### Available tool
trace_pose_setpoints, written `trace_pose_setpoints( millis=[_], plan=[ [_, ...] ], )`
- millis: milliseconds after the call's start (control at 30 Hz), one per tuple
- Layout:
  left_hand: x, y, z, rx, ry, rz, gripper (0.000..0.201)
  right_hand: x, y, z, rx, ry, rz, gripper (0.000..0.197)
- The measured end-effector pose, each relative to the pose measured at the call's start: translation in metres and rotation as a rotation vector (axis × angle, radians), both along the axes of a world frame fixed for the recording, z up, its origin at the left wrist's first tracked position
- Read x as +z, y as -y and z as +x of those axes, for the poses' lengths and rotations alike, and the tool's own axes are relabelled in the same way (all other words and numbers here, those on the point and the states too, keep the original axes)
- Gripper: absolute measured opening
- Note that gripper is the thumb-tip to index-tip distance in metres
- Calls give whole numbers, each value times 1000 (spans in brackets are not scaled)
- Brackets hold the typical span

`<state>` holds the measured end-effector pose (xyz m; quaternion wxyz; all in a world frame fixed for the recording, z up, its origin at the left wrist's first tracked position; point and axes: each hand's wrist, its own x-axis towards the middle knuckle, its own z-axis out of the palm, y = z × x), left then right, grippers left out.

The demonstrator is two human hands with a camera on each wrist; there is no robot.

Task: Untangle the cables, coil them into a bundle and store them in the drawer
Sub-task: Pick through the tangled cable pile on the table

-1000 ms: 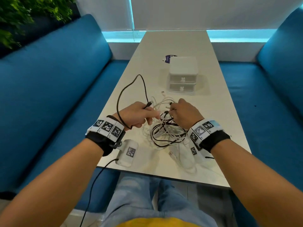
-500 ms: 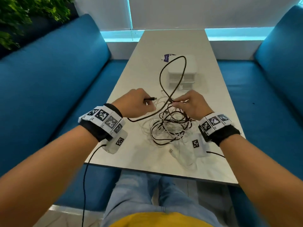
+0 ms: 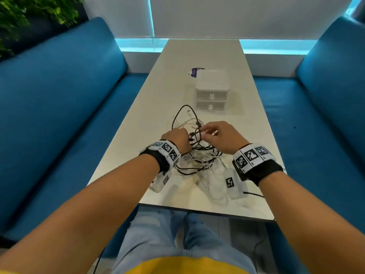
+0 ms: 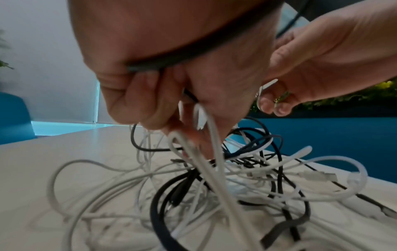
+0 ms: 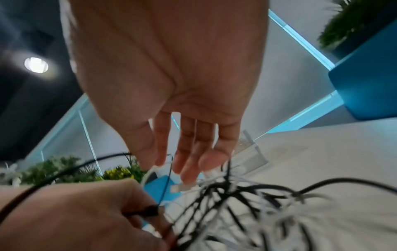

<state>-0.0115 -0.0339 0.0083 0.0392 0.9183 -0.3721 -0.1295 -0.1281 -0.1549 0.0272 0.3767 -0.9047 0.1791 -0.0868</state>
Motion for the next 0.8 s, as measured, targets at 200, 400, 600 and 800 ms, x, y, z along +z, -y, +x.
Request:
trace_pose_setpoints(
  millis=[200, 400, 600, 800],
  plan=[
    [-3, -2, 8, 72, -242, -274, 24, -25, 7, 4, -119, -74, -84, 14],
    [7, -18, 14, 133, -249, -682, 17, -44, 5, 3, -104, -95, -107, 34],
    [22, -35, 16, 138, -259, -803, 10, -54, 5, 2, -122, -52, -53, 34],
    [35, -39, 13, 94, -419, -855, 7, -56, 3, 4, -277, -25, -7, 30]
  ],
)
